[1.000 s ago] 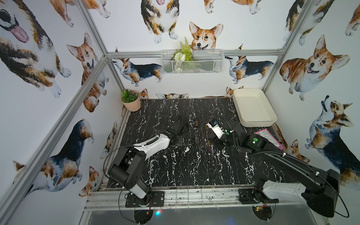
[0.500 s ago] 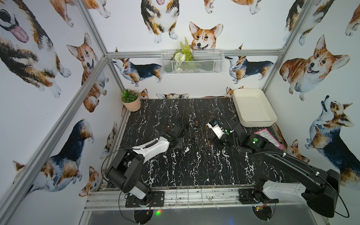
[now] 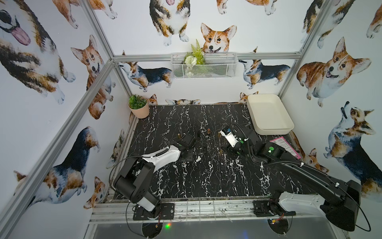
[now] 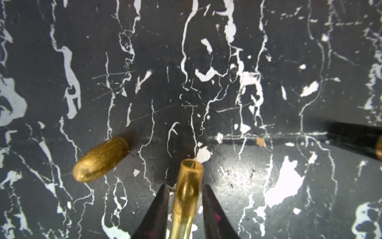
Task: Open the lipstick cap
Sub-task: Place the lipstick at the center of the board, then pick up the lipstick at the center of the board.
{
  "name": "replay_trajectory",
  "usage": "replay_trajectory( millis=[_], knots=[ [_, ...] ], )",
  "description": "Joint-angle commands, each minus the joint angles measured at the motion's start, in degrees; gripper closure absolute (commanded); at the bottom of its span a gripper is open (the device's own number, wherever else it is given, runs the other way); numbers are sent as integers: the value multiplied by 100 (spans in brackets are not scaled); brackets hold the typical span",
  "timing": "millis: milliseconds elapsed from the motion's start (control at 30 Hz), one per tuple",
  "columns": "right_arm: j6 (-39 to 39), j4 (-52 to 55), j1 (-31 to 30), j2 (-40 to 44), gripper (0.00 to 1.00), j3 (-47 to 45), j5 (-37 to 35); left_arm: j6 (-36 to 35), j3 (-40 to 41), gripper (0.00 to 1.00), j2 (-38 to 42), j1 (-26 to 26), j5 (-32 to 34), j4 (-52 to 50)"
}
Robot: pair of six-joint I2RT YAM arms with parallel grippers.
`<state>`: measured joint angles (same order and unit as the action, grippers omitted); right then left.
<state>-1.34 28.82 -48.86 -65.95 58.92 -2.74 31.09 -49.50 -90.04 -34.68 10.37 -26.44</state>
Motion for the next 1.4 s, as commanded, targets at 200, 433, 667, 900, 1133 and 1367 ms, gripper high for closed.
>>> replay_trajectory(
  millis=[200,433,667,900,1133,1367],
  knots=[
    [49,-31,-4,-7,53,24,-4,38,-164,61,219,4,117,-363],
    [30,-77,-3,-34,53,14,19,231,391,52,709,-158,184,-344],
    [41,-44,-1,-93,53,85,66,338,803,49,724,-220,258,25],
    [49,-30,0,-123,53,129,68,265,797,51,552,-224,176,246],
    [74,-42,-5,-163,53,147,67,164,679,57,358,-222,215,267],
    [72,-61,-1,-163,53,111,59,146,738,69,242,-219,124,347]
  ],
)
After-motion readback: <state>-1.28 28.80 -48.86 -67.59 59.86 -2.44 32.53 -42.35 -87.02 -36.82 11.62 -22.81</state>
